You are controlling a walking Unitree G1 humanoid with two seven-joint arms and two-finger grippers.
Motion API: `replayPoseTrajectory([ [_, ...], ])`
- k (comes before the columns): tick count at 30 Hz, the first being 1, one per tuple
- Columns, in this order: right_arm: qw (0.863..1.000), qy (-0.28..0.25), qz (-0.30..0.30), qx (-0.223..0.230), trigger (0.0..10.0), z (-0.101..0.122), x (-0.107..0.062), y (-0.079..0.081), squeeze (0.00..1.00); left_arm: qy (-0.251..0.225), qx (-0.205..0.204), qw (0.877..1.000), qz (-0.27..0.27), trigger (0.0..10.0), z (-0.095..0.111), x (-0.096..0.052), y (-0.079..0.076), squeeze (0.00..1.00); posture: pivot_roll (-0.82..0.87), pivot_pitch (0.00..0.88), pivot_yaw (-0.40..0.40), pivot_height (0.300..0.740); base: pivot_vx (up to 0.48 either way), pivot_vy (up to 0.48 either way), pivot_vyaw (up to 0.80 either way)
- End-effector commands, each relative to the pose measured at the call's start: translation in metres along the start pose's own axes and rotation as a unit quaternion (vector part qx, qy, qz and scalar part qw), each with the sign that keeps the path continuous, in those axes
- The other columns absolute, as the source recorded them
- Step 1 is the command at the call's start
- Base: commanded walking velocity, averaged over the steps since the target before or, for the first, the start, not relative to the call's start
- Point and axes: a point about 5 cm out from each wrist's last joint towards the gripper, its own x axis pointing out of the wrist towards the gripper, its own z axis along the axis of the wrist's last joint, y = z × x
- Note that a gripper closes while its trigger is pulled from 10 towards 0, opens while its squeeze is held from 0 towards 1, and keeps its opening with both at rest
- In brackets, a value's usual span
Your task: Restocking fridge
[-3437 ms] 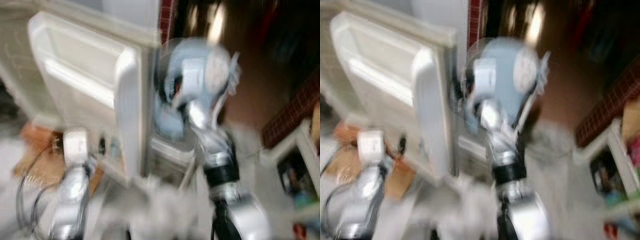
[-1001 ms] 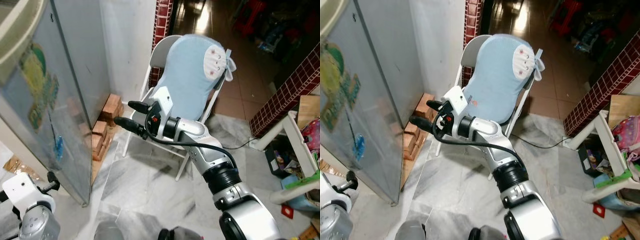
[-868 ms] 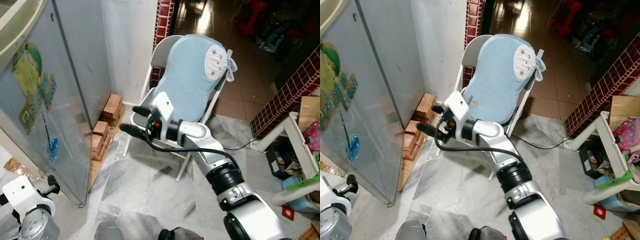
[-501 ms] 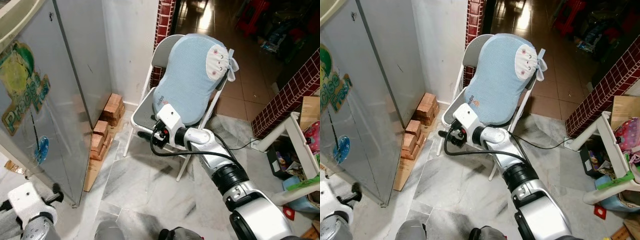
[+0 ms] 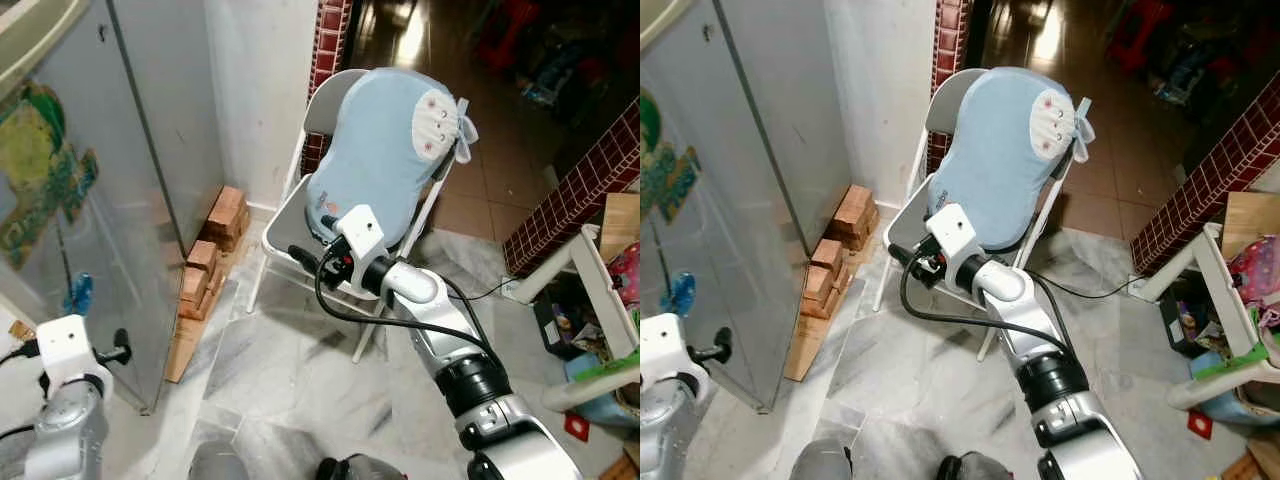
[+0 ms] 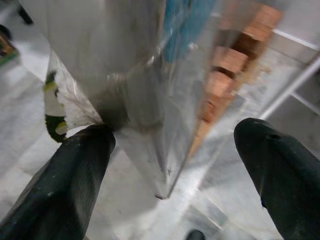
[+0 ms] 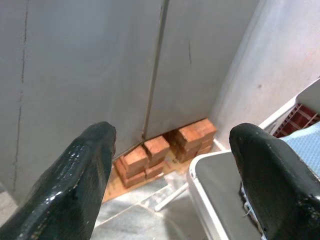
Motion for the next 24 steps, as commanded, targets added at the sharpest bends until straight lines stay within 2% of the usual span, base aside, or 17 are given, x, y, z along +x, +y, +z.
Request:
replayPoseTrajectory([
  [1,1.000,-0.004,-0.007,-0.004,10.0,0.003,-0.005,-0.003,0.00,-0.052,-0.005,0.999,0.003,10.0,0.024,0.007,0.001,0.00,0.11,0.043,-0.085,0.740,0.000,0.000,0.00],
  [5,1.000,-0.003,-0.012,-0.002,10.0,0.002,-0.010,-0.006,0.00,-0.076,-0.008,0.997,0.034,10.0,0.032,0.008,0.009,0.00,0.10,0.040,-0.081,0.740,0.000,0.000,0.00],
  [7,1.000,-0.001,-0.011,0.000,10.0,0.002,-0.012,-0.007,0.00,-0.083,-0.011,0.992,0.096,10.0,0.028,0.005,0.026,0.00,0.10,0.037,-0.081,0.740,0.000,0.000,0.00],
  [9,1.000,-0.001,-0.007,0.001,10.0,0.002,-0.013,-0.006,0.00,-0.086,-0.016,0.989,0.120,10.0,0.025,0.003,0.033,0.00,0.10,0.037,-0.081,0.740,0.000,0.000,0.00],
  [12,1.000,-0.001,0.019,0.005,10.0,0.001,-0.015,-0.001,0.00,-0.072,-0.016,0.980,0.184,10.0,0.010,-0.008,0.051,0.00,0.11,0.038,-0.087,0.740,0.000,0.000,0.00],
  [13,1.000,-0.001,0.019,0.005,10.0,0.001,-0.015,-0.001,0.00,-0.072,-0.016,0.980,0.184,10.0,0.010,-0.008,0.051,0.00,0.11,0.038,-0.087,0.740,0.000,0.000,0.00],
  [15,0.999,0.015,0.030,-0.012,10.0,-0.005,-0.017,0.002,0.00,-0.063,0.008,0.968,0.242,10.0,-0.004,-0.024,0.069,0.00,0.12,0.044,-0.093,0.740,0.000,0.000,0.00],
  [20,0.999,0.023,0.033,-0.012,10.0,-0.010,-0.018,0.003,0.00,-0.051,0.018,0.960,0.274,10.0,-0.016,-0.036,0.078,0.00,0.13,0.049,-0.094,0.740,0.000,0.000,0.00],
  [23,0.999,0.029,0.031,-0.014,10.0,-0.012,-0.019,0.002,0.00,-0.052,0.028,0.959,0.276,10.0,-0.017,-0.038,0.078,0.00,0.13,0.049,-0.094,0.740,0.000,0.000,0.00],
  [24,0.999,0.033,0.029,-0.015,10.0,-0.014,-0.020,0.001,0.00,-0.072,0.036,0.965,0.251,10.0,-0.012,-0.042,0.065,0.00,0.13,0.052,-0.091,0.740,0.000,0.000,0.00],
])
